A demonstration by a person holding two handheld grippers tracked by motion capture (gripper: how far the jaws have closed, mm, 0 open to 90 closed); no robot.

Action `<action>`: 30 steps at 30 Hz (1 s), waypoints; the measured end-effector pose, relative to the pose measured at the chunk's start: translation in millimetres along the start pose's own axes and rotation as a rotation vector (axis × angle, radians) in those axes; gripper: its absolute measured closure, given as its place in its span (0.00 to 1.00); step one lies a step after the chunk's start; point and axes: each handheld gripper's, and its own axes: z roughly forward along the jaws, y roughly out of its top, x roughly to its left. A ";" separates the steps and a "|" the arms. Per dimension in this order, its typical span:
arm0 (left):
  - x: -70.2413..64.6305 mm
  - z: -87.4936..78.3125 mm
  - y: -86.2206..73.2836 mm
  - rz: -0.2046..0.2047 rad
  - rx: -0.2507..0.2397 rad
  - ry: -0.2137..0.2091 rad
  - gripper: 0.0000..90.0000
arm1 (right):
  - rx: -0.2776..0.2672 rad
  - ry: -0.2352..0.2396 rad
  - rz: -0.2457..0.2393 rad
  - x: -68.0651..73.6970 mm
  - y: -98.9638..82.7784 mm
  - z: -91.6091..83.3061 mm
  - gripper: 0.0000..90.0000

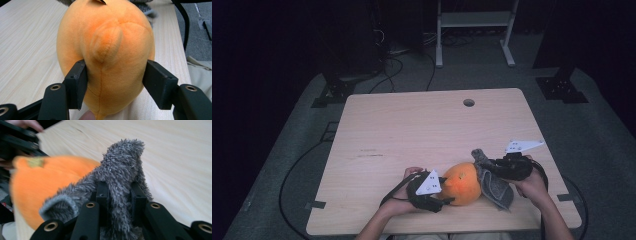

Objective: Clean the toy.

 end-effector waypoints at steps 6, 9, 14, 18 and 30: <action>1.4 -1.3 -1.5 -0.007 0.002 -0.007 0.43 | 0.028 -0.087 0.008 -7.1 -4.1 -13.0 0.82; 0.6 -0.9 -0.8 0.003 0.006 -0.006 0.43 | -0.024 -0.030 -0.007 -0.5 3.5 -20.4 0.81; 0.7 -1.8 -1.2 0.006 0.011 -0.007 0.43 | 0.004 0.001 -0.049 10.3 6.8 -5.2 0.81; 2.1 -1.5 -1.5 -0.005 0.001 -0.009 0.43 | 0.045 -0.023 0.006 -2.6 -5.0 1.0 0.81; 3.5 -0.4 -0.4 -0.026 -0.013 0.000 0.43 | -0.084 0.042 -0.137 44.8 31.1 -18.9 0.81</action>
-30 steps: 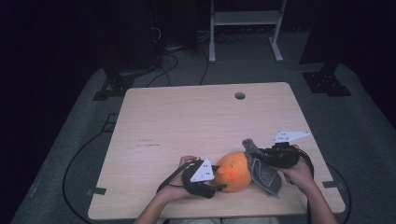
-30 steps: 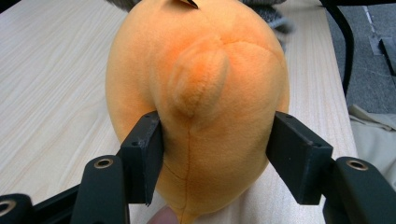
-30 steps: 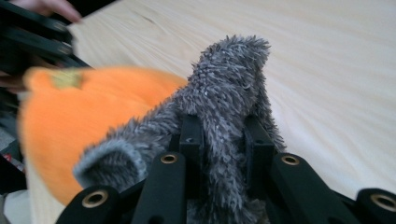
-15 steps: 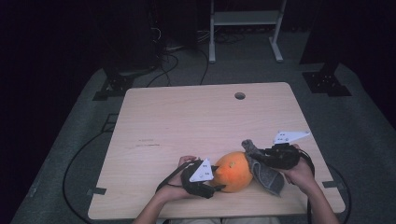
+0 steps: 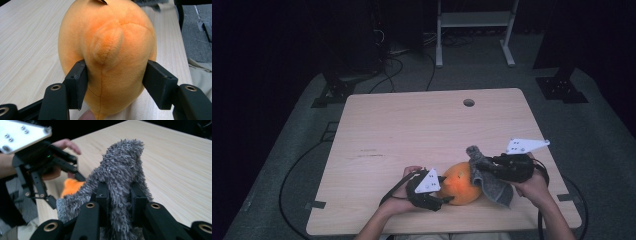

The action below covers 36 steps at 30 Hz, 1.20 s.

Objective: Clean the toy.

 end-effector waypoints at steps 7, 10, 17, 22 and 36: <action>7.4 -1.6 -2.4 -0.103 -0.048 -0.016 0.30 | 0.059 -0.030 0.043 -7.5 -19.1 15.3 0.81; 3.6 3.4 -1.0 -0.093 -0.030 -0.007 0.27 | 0.057 -0.028 0.058 -7.4 -23.3 16.2 0.81; -6.9 10.4 2.0 -0.020 -0.014 0.074 0.37 | 0.055 -0.040 0.067 -13.8 -27.6 13.8 0.81; -7.0 9.9 2.5 -0.026 -0.031 0.083 0.43 | 0.081 -0.097 0.140 -33.2 -42.4 8.4 0.81; 1.0 9.7 3.5 -0.121 -0.090 0.094 0.50 | 0.060 -0.074 -0.067 20.7 -2.4 5.4 0.81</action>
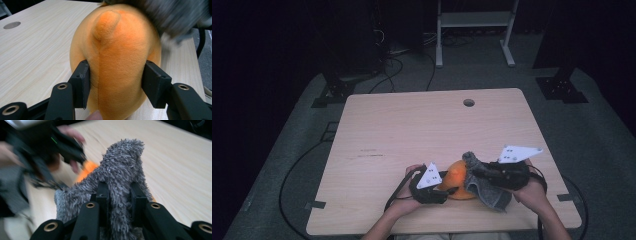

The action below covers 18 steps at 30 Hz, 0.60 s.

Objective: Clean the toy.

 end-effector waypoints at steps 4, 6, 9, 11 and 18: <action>-0.2 -0.8 3.7 0.001 -0.003 0.009 0.51 | -0.018 0.019 0.046 -2.5 -7.7 6.6 0.82; -1.8 -2.7 9.3 0.014 -0.021 0.022 0.52 | -0.028 -0.004 0.030 -0.5 -4.0 3.1 0.82; -4.6 -5.5 15.0 0.041 -0.039 0.045 0.54 | -0.039 -0.012 0.021 1.3 0.0 -0.2 0.82; -5.3 -12.3 22.0 0.055 -0.060 0.054 0.55 | -0.058 -0.006 0.014 4.2 3.6 -2.7 0.82; -3.6 -22.9 27.5 0.071 -0.048 0.039 0.56 | -0.086 0.016 0.023 6.8 6.6 -6.0 0.82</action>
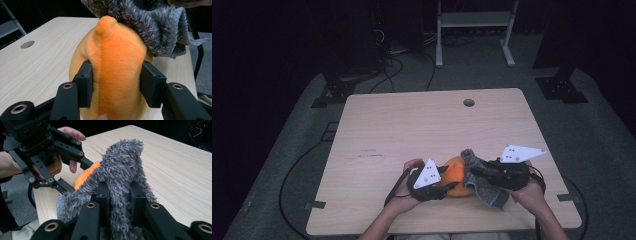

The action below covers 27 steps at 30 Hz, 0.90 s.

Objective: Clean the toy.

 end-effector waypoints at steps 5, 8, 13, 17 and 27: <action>2.7 -13.3 8.6 0.034 0.018 -0.024 0.57 | -0.013 0.016 -0.008 6.8 4.6 -0.6 0.82; 8.5 -26.4 15.6 0.054 0.035 -0.058 0.57 | -0.049 0.040 0.000 13.2 11.8 -1.8 0.82; 13.5 -21.1 6.6 0.027 0.093 -0.106 0.55 | -0.001 0.026 0.016 13.5 5.1 10.4 0.82; 14.6 -9.7 -5.5 -0.002 0.113 -0.143 0.54 | 0.033 0.038 0.076 0.8 -12.0 22.1 0.81; 13.6 0.2 -1.5 -0.014 0.099 -0.128 0.51 | 0.086 -0.034 0.135 -22.0 -31.1 22.6 0.82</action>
